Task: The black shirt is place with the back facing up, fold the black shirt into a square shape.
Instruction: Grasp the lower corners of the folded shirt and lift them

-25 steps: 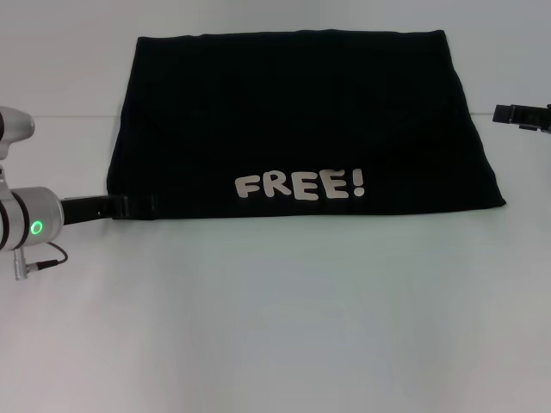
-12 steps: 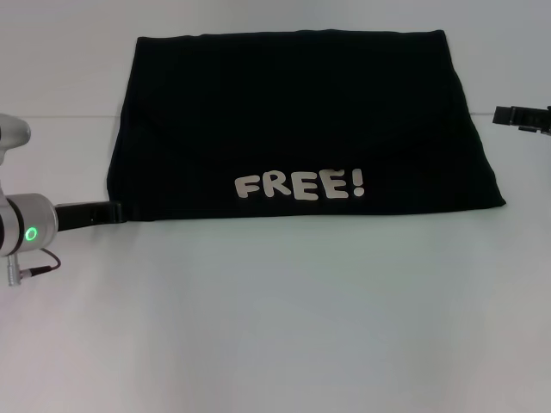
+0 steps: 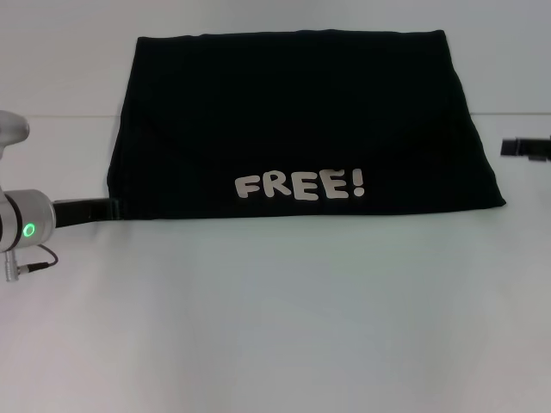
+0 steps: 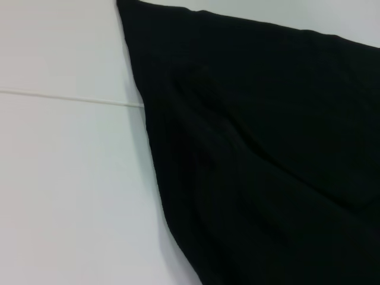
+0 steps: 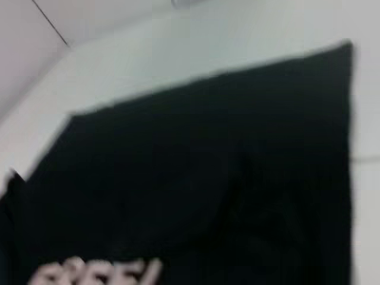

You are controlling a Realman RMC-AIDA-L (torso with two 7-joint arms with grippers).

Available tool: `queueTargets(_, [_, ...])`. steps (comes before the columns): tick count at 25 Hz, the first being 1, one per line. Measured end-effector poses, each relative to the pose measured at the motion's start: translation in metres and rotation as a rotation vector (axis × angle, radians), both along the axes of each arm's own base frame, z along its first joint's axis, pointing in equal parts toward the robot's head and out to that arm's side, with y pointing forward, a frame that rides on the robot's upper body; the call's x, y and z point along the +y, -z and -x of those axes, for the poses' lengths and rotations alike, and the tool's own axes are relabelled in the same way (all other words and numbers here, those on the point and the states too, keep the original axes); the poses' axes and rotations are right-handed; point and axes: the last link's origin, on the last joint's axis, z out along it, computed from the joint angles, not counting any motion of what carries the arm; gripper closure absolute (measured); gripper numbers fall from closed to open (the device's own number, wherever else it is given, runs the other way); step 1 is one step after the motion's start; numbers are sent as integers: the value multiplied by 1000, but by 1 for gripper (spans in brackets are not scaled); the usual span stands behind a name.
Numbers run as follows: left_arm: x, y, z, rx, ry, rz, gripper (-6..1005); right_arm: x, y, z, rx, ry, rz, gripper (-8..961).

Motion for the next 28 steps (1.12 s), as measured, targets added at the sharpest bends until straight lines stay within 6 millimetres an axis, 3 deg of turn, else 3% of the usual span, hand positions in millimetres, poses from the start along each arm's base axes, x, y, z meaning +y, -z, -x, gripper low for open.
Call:
queueTargets(2, [0, 0, -3, -12, 9, 12, 974, 0, 3, -4, -49, 24, 30, 301])
queueTargets(14, [6, -4, -17, -37, 50, 44, 988, 12, 50, -13, -260, 62, 65, 326])
queueTargets(21, [8, -5, -17, -33, 51, 39, 982, 16, 64, -8, -309, 37, 64, 340])
queueTargets(28, [8, -6, -17, -33, 45, 30, 977, 22, 66, 1, -330, 3, 54, 355])
